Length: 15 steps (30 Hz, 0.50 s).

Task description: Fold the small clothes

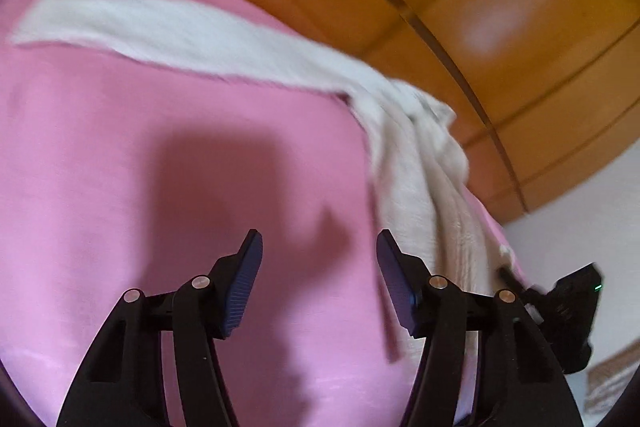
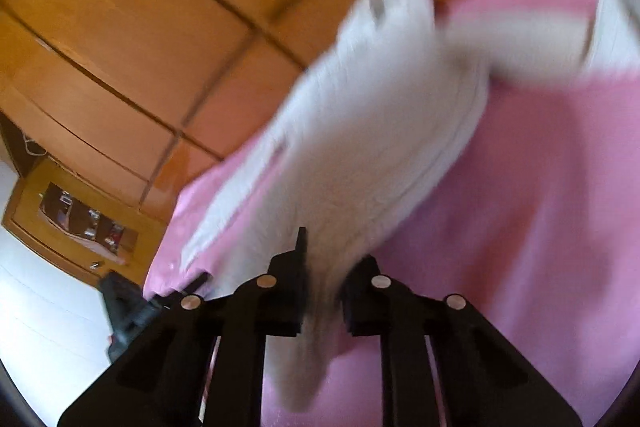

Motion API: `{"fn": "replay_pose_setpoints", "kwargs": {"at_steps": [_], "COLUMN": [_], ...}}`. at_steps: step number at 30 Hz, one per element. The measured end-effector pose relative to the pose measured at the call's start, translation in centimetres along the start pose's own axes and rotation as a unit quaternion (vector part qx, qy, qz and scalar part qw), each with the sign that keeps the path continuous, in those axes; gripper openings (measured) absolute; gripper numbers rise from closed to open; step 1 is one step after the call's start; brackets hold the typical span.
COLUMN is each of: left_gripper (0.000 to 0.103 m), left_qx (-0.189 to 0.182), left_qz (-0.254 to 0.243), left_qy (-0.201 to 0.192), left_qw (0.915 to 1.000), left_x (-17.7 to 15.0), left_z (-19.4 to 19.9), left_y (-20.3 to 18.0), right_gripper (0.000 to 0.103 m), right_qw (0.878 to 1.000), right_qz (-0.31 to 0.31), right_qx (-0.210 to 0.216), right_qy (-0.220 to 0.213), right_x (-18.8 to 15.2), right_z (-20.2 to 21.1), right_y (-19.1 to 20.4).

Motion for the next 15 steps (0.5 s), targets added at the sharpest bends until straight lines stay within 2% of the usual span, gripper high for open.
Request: {"fn": "replay_pose_setpoints", "kwargs": {"at_steps": [2,3,6,9,12,15], "left_gripper": [0.059,0.059,0.059,0.059,0.059,0.059], "left_qx": [-0.018,-0.024,-0.045,-0.054,-0.066,-0.081], "left_qz": [0.008,0.014,0.041,0.039,0.038,0.037], "left_qy": [0.016,0.019,0.03,0.044,0.064,0.076], "left_qw": [0.9997,0.9994,0.9977,0.9968,0.995,0.9931], "left_x": [-0.1,0.3,0.7,0.0,-1.4,-3.2], "left_z": [-1.9,-2.6,-4.3,-6.2,-7.3,-8.4], "left_y": [-1.1,-1.4,-2.2,-3.8,-5.5,-7.1], "right_gripper": [0.012,0.011,0.006,0.006,0.006,0.012], "right_qw": [0.998,0.995,0.986,0.98,0.984,0.991], "right_qz": [0.04,0.062,0.078,0.059,0.018,-0.015], "right_qx": [-0.035,-0.067,-0.145,-0.187,-0.18,-0.135], "right_qy": [-0.028,-0.04,-0.039,-0.024,-0.01,0.001], "right_x": [2.4,3.5,4.5,3.6,2.4,1.7], "right_z": [2.3,3.4,4.9,5.0,4.4,3.9], "right_y": [-1.4,-2.7,-7.4,-11.7,-13.6,-13.7]}}
Point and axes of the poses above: each gripper's, at about its wrist camera, not at the fingertips, and z roughly against the way its jaws point, y to its left, x to its top, the point moved 7 cm from there along -z, roughly the way its jaws point, and after that the axes turned 15 degrees about -y, right-handed, at the moved point
